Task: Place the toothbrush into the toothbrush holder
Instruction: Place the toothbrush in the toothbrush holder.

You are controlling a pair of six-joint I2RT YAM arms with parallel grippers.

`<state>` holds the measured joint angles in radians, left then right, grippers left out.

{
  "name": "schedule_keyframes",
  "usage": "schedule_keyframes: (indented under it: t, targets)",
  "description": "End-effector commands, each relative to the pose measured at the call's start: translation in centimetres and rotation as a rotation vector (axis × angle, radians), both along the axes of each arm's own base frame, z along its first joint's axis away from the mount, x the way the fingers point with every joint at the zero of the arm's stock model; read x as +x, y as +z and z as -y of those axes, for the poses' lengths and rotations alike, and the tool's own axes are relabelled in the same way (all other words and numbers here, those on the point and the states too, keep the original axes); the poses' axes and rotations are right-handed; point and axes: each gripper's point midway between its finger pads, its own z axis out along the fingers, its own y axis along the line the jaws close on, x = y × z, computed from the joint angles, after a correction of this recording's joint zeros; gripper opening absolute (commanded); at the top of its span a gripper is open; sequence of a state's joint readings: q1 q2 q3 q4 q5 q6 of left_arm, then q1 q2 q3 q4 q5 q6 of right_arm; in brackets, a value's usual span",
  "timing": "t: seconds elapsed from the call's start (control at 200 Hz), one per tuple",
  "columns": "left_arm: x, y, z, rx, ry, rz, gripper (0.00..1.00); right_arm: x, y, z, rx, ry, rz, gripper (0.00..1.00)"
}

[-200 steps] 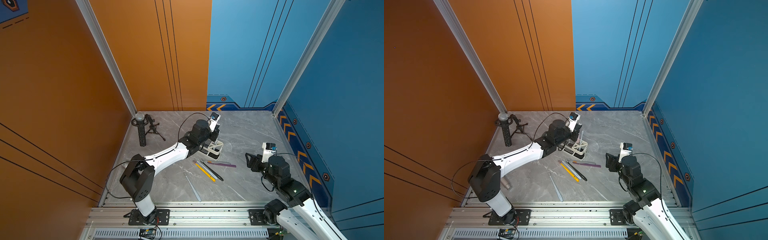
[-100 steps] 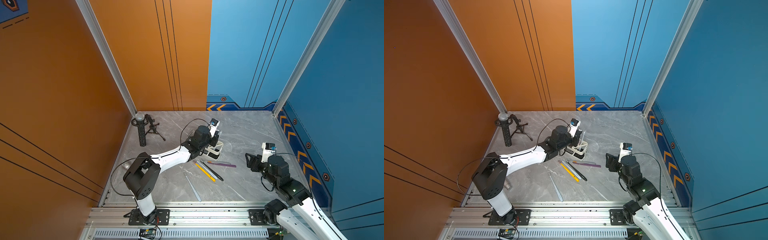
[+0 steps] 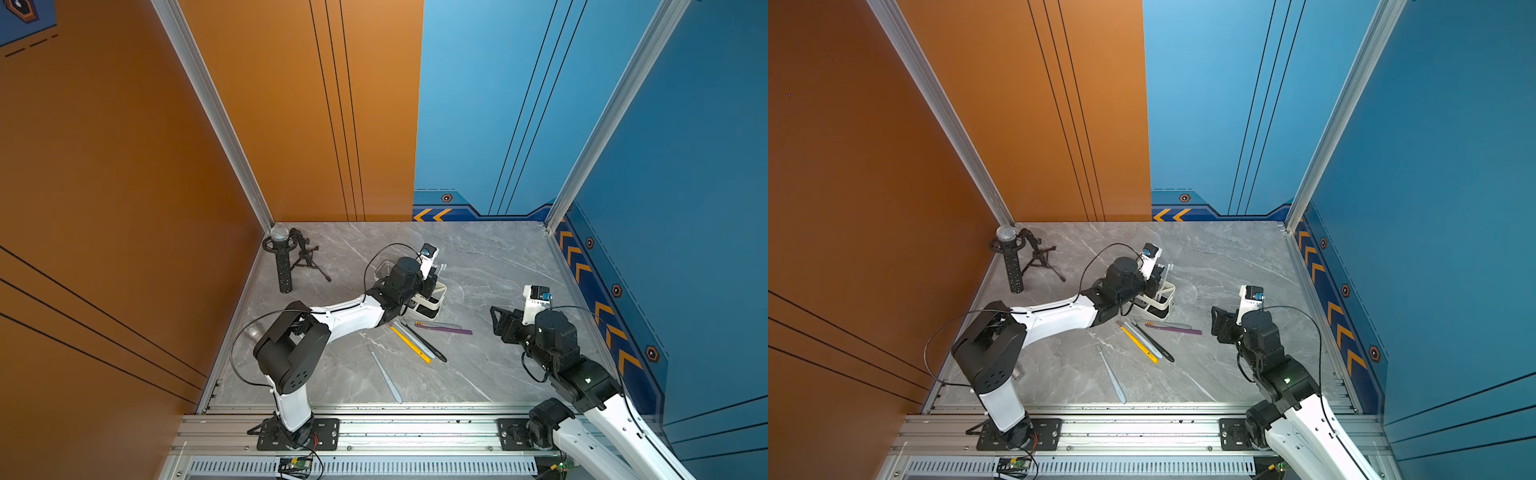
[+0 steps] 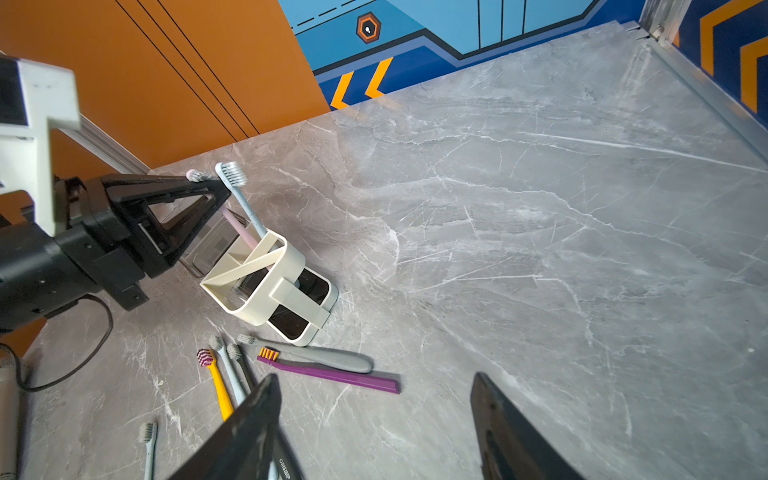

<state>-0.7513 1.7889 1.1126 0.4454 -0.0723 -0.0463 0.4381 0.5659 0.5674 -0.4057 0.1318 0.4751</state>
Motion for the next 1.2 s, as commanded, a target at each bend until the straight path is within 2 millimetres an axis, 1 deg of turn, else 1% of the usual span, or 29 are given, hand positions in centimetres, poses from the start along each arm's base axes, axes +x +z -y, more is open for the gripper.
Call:
schedule_keyframes:
  t: [0.0, 0.125, 0.23, 0.25, 0.305, 0.32, 0.415, 0.47, 0.5, 0.575, 0.661, 0.791, 0.866, 0.901, 0.956, 0.966, 0.981, 1.046, 1.111, 1.121, 1.196]
  targets:
    - [-0.1, -1.6, 0.1, 0.045, 0.013, 0.009, 0.0, 0.0, 0.6, -0.1, -0.006, 0.012, 0.006, 0.73]
    - [-0.1, -2.1, 0.1, 0.046, 0.016, 0.008, 0.0, 0.0, 0.4, -0.1, -0.008, 0.015, -0.001, 0.73]
    - [-0.4, -1.9, 0.2, 0.041, 0.005, 0.013, 0.0, 0.0, 0.2, -0.5, -0.013, 0.035, -0.011, 0.74]
    - [-0.5, -1.9, 0.2, 0.041, 0.003, 0.015, 0.03, 0.0, 0.2, -0.6, -0.014, 0.041, -0.012, 0.74]
    - [-0.6, -1.5, 0.2, 0.039, 0.002, 0.029, 0.22, 0.1, 0.2, -0.8, -0.018, 0.056, -0.018, 0.73]
    - [-0.6, -1.5, 0.2, 0.042, 0.005, 0.032, 0.25, 0.1, 0.1, -0.9, -0.019, 0.06, -0.022, 0.73]
    - [-0.7, -0.7, 0.2, 0.052, 0.027, 0.058, 0.3, 0.2, 0.0, -1.5, -0.001, 0.082, -0.038, 0.72]
    - [-0.8, -0.2, 0.2, 0.047, 0.028, 0.068, 0.38, 0.2, 0.1, -2.2, 0.015, 0.111, -0.045, 0.73]
    - [-0.9, 0.0, 0.3, 0.044, 0.023, 0.07, 0.39, 0.3, 0.3, -2.5, 0.023, 0.126, -0.045, 0.73]
    - [-1.1, 0.7, 0.3, 0.031, 0.022, 0.076, 0.4, 0.3, 0.1, -3.3, 0.015, 0.164, -0.062, 0.73]
    - [-1.4, 1.6, 0.2, 0.015, 0.026, 0.087, 0.46, 0.2, -0.4, -4.0, 0.003, 0.201, -0.089, 0.73]
    - [-1.9, 3.2, -0.3, -0.003, 0.039, 0.109, 0.47, -0.1, -1.0, -5.3, -0.026, 0.259, -0.116, 0.73]
    - [-2.1, 4.0, -0.8, -0.014, 0.052, 0.122, 0.51, -0.2, -1.0, -6.1, -0.044, 0.292, -0.125, 0.73]
    - [-2.2, 4.5, -1.1, -0.017, 0.06, 0.13, 0.52, -0.2, -1.1, -6.6, -0.055, 0.312, -0.129, 0.73]
    - [-2.2, 5.8, -1.6, -0.03, 0.077, 0.152, 0.53, -0.5, -1.2, -7.5, -0.072, 0.35, -0.132, 0.73]
    - [-2.4, 4.9, -1.9, -0.015, 0.081, 0.141, 0.53, -0.5, -1.2, -7.7, -0.076, 0.36, -0.132, 0.73]
    - [-2.5, 4.8, -2.2, -0.011, 0.087, 0.141, 0.52, -0.7, -1.2, -8.0, -0.082, 0.376, -0.132, 0.73]
    - [-2.9, 5.9, -3.3, -0.022, 0.117, 0.159, 0.53, -1.3, -1.3, -9.4, -0.112, 0.439, -0.132, 0.73]
    - [-3.5, 7.2, -5.0, -0.041, 0.178, 0.179, 0.53, -1.9, -1.6, -10.8, -0.145, 0.503, -0.123, 0.73]
    - [-3.5, 7.5, -5.3, -0.044, 0.192, 0.183, 0.53, -2.4, -1.6, -11.4, -0.151, 0.529, -0.12, 0.73]
    - [-4.7, 8.9, -8.2, -0.074, 0.297, 0.205, 0.55, -3.3, -2.3, -12.9, -0.185, 0.585, -0.113, 0.73]
